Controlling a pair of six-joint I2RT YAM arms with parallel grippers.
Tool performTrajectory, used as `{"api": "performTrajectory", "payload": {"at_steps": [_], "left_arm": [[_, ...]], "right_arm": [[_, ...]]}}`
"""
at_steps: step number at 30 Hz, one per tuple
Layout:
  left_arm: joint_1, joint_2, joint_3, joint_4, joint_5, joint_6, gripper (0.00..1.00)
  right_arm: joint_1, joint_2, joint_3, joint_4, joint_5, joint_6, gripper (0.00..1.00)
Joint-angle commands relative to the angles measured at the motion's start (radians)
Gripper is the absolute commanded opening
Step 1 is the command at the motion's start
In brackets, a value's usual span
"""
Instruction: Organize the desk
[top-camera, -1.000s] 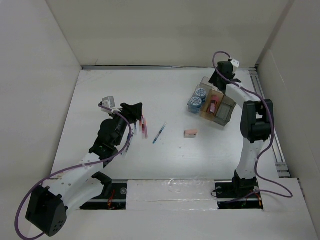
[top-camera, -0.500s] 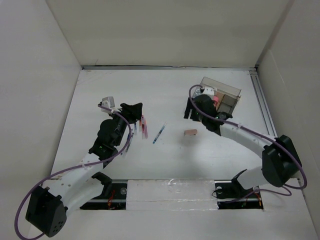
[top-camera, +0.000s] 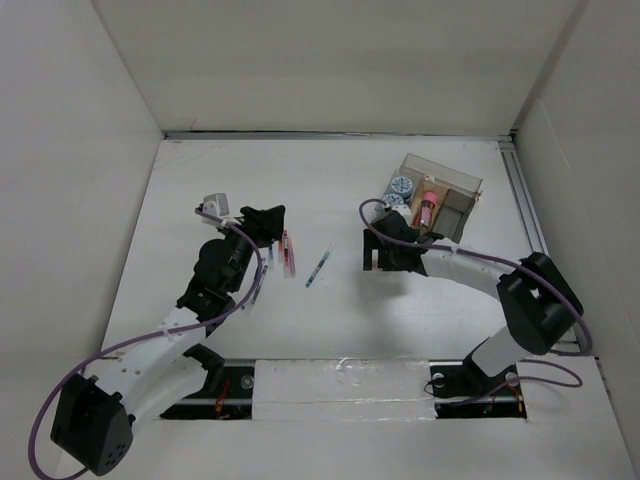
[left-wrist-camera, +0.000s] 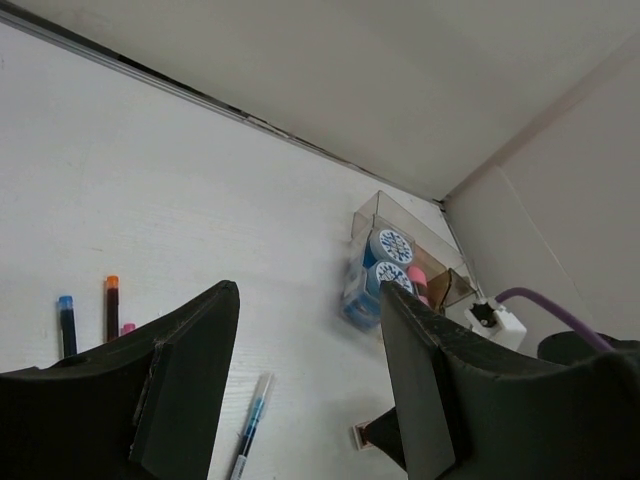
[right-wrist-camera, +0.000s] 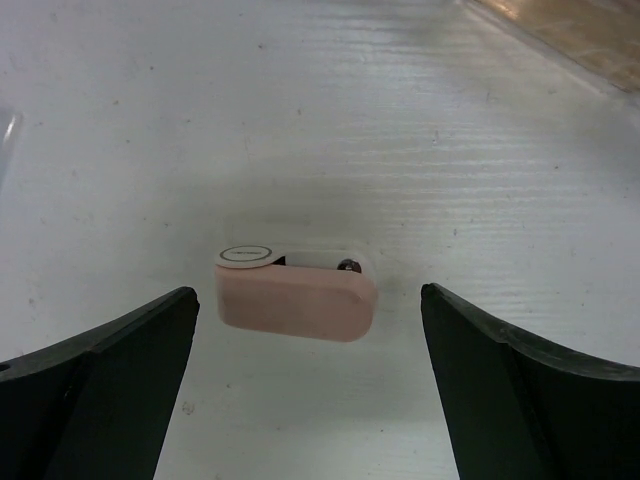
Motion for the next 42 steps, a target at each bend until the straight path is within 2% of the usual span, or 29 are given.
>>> {"api": "performTrajectory", "payload": {"at_steps": [1, 12, 14, 18, 21, 24, 31, 33, 38, 42], "left_arm": [[0.002, -0.028, 0.006, 0.031, 0.001, 0.009, 0.54], [0.002, -0.007, 0.010, 0.036, -0.001, 0.011, 0.54], [0.002, -0.008, 0.009, 0.034, -0.006, 0.011, 0.54], [0.002, -0.005, 0.009, 0.036, -0.004, 0.011, 0.54], [0.002, 0.003, 0.010, 0.039, 0.002, 0.009, 0.54], [0.002, 0.003, 0.012, 0.039, 0.007, 0.008, 0.54], [0.002, -0.010, 0.007, 0.042, 0.011, 0.005, 0.54], [0.002, 0.000, 0.006, 0.046, 0.014, 0.003, 0.54], [0.002, 0.001, 0.010, 0.040, 0.017, 0.006, 0.54], [0.002, -0.003, 0.009, 0.039, 0.008, 0.008, 0.54]], "right_arm": [[0.032, 0.031, 0.068, -0.042, 0.008, -0.036, 0.98], [0.041, 0.152, 0.123, -0.031, 0.025, -0.079, 0.95], [0.041, 0.163, 0.132, -0.027, 0.025, -0.077, 0.88], [0.041, 0.153, 0.135, -0.025, 0.065, -0.066, 0.68], [0.041, 0.090, 0.155, -0.012, 0.080, -0.054, 0.61], [0.017, 0.068, 0.173, 0.001, 0.055, -0.066, 0.59], [-0.164, 0.016, 0.319, 0.102, 0.028, -0.066, 0.61], [-0.258, 0.054, 0.359, 0.169, 0.024, -0.043, 0.61], [-0.471, 0.229, 0.532, 0.183, -0.016, 0.026, 0.61], [-0.525, 0.280, 0.575, 0.171, -0.031, 0.027, 0.61]]}}
